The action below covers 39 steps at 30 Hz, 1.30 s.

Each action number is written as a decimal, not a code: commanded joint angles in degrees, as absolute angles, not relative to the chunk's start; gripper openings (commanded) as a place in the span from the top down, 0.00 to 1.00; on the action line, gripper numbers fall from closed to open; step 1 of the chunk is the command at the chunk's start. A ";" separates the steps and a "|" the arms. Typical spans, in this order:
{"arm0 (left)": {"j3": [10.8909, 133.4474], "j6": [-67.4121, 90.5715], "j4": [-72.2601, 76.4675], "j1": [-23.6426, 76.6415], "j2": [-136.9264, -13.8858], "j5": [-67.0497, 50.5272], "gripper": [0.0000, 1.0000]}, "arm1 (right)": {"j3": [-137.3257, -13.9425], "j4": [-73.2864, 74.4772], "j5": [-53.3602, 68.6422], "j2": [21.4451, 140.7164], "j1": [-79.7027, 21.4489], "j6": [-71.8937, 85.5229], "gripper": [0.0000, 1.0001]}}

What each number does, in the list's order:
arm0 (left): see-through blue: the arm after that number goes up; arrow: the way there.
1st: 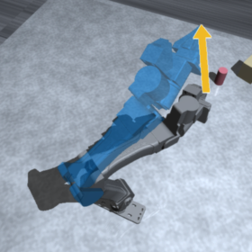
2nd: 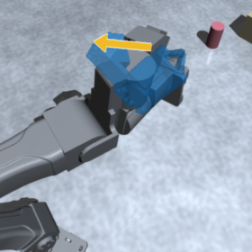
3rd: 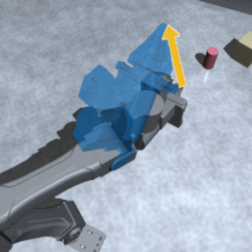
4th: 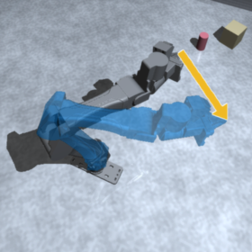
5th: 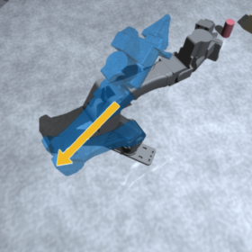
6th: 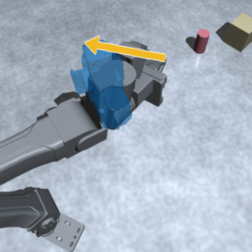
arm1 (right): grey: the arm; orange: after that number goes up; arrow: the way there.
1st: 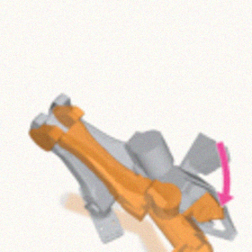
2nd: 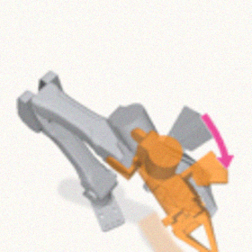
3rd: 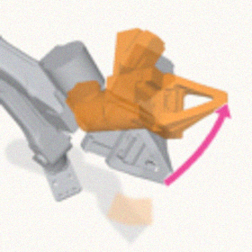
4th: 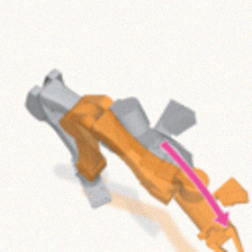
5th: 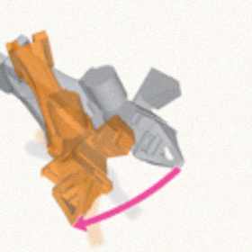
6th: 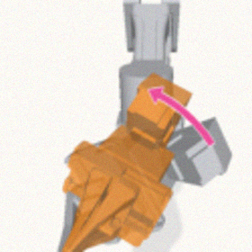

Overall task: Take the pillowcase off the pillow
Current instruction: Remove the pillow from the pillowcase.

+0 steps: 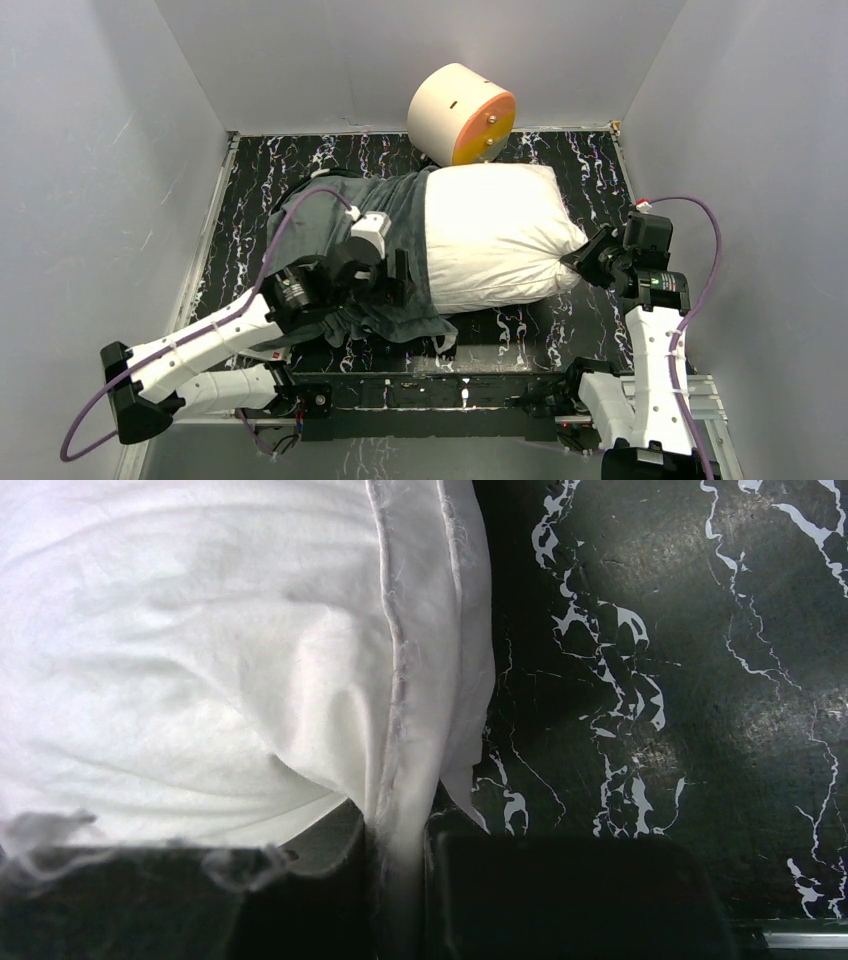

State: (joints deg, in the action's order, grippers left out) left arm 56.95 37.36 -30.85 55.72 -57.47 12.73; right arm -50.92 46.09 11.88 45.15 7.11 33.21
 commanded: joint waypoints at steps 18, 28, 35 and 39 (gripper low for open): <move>51.39 67.90 -62.35 62.57 -65.38 58.13 1.00 | -56.17 41.68 -5.38 48.15 7.73 30.88 0.98; 53.29 55.10 -63.72 60.64 -49.75 55.74 1.00 | -56.63 37.97 5.60 51.69 7.88 32.48 0.93; 48.13 37.72 -38.30 60.60 -51.13 36.76 1.00 | -59.75 43.97 14.13 49.27 7.89 30.76 0.57; 49.01 38.15 -36.83 60.67 -56.08 34.79 1.00 | -61.28 50.38 9.12 42.38 7.86 33.85 0.08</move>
